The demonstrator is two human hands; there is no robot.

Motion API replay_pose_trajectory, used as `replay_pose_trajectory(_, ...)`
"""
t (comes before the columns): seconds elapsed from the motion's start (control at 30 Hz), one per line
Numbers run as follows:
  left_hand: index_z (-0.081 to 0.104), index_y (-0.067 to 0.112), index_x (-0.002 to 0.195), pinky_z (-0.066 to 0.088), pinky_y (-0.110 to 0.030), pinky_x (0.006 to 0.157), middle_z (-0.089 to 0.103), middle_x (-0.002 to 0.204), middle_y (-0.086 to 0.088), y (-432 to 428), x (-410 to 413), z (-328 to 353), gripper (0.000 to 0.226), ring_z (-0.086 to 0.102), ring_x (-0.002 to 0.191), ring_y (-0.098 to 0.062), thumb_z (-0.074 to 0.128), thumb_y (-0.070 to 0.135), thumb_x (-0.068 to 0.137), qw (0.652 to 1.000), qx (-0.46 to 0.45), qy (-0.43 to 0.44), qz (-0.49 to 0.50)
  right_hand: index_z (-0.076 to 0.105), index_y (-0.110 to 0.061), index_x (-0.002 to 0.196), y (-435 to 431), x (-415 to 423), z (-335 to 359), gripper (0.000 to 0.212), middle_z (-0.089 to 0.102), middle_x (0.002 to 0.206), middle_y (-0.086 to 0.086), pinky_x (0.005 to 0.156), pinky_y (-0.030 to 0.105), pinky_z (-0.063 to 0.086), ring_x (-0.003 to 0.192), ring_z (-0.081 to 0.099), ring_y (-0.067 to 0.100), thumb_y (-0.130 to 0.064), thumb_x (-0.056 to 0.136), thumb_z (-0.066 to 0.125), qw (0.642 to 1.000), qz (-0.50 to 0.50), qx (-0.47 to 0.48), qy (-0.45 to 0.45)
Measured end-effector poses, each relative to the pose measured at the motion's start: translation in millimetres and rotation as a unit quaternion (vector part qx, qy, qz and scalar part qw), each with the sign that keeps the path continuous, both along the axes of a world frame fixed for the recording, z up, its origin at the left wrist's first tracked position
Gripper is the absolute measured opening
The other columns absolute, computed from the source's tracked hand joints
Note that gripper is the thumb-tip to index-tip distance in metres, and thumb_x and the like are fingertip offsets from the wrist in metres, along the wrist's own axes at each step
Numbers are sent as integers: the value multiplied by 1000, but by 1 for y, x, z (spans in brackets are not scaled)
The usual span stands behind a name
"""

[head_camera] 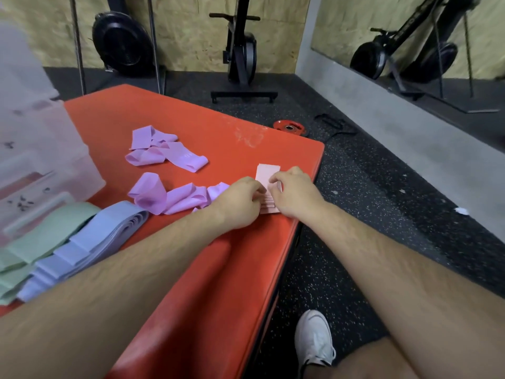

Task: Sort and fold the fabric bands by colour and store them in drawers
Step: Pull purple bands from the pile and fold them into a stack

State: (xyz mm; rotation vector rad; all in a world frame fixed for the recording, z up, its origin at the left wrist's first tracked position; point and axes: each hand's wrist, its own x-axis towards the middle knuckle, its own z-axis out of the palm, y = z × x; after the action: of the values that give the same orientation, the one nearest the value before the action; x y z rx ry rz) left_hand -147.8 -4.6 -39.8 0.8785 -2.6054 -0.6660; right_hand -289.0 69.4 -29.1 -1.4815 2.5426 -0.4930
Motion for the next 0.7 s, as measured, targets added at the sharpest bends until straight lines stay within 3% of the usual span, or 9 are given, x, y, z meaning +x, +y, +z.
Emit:
replay_pose_trajectory(0.13, 65, 12, 118, 41, -28, 90, 59, 119, -8, 1, 14, 12, 28, 57, 111, -25, 57, 16, 92, 999, -31, -12, -34, 65, -31, 119, -1, 25, 26, 28, 53, 128, 3, 100, 39, 40, 122, 48, 27, -27, 96, 50, 997, 41, -18, 58)
replay_pose_trajectory(0.23, 64, 20, 88, 40, -31, 78, 59, 101, -11, 1, 37, 20, 6, 57, 102, -31, 59, 16, 89, 997, -41, -54, -46, 66, -29, 114, -10, 51, 37, 33, 61, 121, 3, 95, 35, 43, 117, 54, 28, -16, 88, 52, 992, 97, 19, 73)
replay_pose_trajectory(0.3, 52, 35, 72, 39, -30, 76, 56, 90, -3, -3, 55, 21, 22, 54, 101, -25, 60, 23, 89, 995, -48, -73, -47, 66, -24, 113, -14, 66, 38, 30, 66, 117, 3, 92, 35, 48, 112, 59, 27, -16, 87, 56, 989, 135, 35, 47)
replay_pose_trajectory(0.37, 64, 29, 76, 37, -20, 75, 59, 83, 6, -6, 75, 20, 18, 49, 90, -10, 61, 38, 91, 994, -49, -92, -29, 64, -16, 117, -11, 79, 37, 26, 66, 113, 2, 85, 32, 47, 107, 59, 23, -23, 92, 60, 979, 194, 60, 25)
replay_pose_trajectory(0.4, 69, 23, 78, 33, -12, 78, 63, 78, 10, -7, 83, 18, 30, 47, 83, -4, 58, 48, 90, 993, -47, -103, -15, 62, -15, 121, -9, 85, 35, 29, 65, 112, 0, 82, 30, 44, 105, 59, 19, -27, 94, 60, 971, 227, 77, 21)
replay_pose_trajectory(0.47, 73, 18, 78, 32, -12, 86, 70, 74, 9, -10, 95, 15, 42, 52, 79, 3, 58, 56, 87, 991, -34, -129, -18, 56, -18, 129, -6, 92, 31, 38, 65, 118, -4, 85, 29, 44, 111, 58, 15, -29, 93, 64, 955, 273, 108, 29)
replay_pose_trajectory(0.53, 74, 18, 87, 37, -20, 73, 68, 89, -1, -11, 104, 14, 24, 56, 83, -11, 72, 41, 83, 990, -24, -135, -22, 52, -24, 132, -6, 95, 27, 50, 66, 121, -6, 91, 33, 47, 113, 59, 19, -27, 87, 71, 948, 272, 155, 51)
replay_pose_trajectory(0.6, 72, 16, 101, 34, -23, 69, 59, 91, 0, -12, 112, 13, 23, 58, 91, -20, 76, 28, 81, 989, -40, -140, -5, 52, -28, 135, -9, 97, 25, 56, 66, 122, -8, 95, 35, 46, 113, 60, 21, -30, 84, 74, 945, 267, 174, 77)
replay_pose_trajectory(0.7, 69, 12, 105, 28, -15, 62, 57, 89, 6, -11, 122, 12, 19, 49, 81, -11, 67, 23, 90, 993, -39, -108, 0, 62, -29, 122, -12, 98, 27, 38, 65, 109, -12, 90, 32, 44, 106, 60, 17, -36, 86, 73, 949, 269, 151, 69)
